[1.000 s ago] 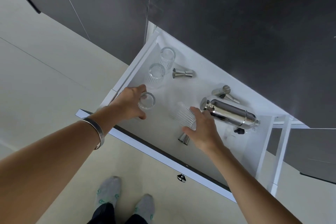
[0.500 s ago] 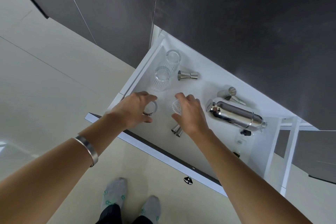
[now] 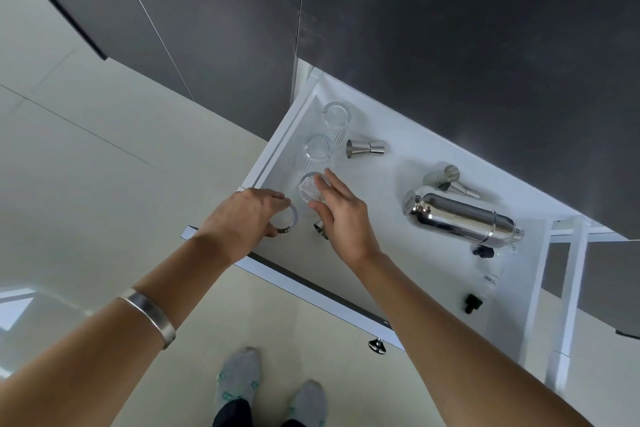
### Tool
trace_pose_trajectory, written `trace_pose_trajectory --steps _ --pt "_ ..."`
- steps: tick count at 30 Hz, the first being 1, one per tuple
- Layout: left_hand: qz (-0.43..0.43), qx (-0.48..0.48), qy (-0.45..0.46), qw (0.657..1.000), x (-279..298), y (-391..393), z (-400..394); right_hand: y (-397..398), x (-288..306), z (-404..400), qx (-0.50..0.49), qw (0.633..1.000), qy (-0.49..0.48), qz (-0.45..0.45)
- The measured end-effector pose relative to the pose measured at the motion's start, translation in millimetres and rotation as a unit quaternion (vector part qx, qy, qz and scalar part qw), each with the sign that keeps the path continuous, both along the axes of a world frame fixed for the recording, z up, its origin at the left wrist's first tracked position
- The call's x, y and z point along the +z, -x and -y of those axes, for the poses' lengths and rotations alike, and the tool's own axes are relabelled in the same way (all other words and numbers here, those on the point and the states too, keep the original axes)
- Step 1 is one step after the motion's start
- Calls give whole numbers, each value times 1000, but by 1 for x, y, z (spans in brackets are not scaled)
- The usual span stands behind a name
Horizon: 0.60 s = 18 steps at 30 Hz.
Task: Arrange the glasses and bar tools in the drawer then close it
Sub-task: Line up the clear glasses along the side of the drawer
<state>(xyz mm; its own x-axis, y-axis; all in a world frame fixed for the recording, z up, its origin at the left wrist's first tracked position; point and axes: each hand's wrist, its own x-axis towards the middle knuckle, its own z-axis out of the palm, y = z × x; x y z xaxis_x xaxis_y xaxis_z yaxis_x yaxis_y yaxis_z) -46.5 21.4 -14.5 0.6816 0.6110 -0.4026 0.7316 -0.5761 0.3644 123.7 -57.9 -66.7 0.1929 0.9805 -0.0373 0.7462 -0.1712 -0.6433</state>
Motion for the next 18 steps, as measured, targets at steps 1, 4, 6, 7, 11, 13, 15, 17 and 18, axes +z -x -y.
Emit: trace_pose_trajectory --steps 1,4,6,7,11,13,15,17,18 --pt "2 -8 -9 1000 -1 1 -1 0 0 -1 12 1000 -4 15" --pt "8 -34 -28 999 -7 5 -2 -1 -5 -3 54 997 -16 55" --pt "32 -67 -49 996 -8 8 -3 -4 -10 -4 83 994 -20 63" --pt "59 -94 -70 991 -10 10 -4 -5 -12 -4 95 993 -19 62" --pt "18 -205 -164 965 -10 15 -18 -7 -18 -6 108 992 -17 60" --pt "14 -202 -150 968 -9 17 -24 -4 -19 -9 98 993 -31 63" --pt "16 -196 -131 972 -6 20 -29 0 -16 -13 88 993 -46 56" --pt "21 -192 -115 974 -5 21 -32 2 -11 -16 70 995 -59 31" --pt "25 -191 -109 975 -5 22 -33 3 -8 -17 58 996 -64 13"
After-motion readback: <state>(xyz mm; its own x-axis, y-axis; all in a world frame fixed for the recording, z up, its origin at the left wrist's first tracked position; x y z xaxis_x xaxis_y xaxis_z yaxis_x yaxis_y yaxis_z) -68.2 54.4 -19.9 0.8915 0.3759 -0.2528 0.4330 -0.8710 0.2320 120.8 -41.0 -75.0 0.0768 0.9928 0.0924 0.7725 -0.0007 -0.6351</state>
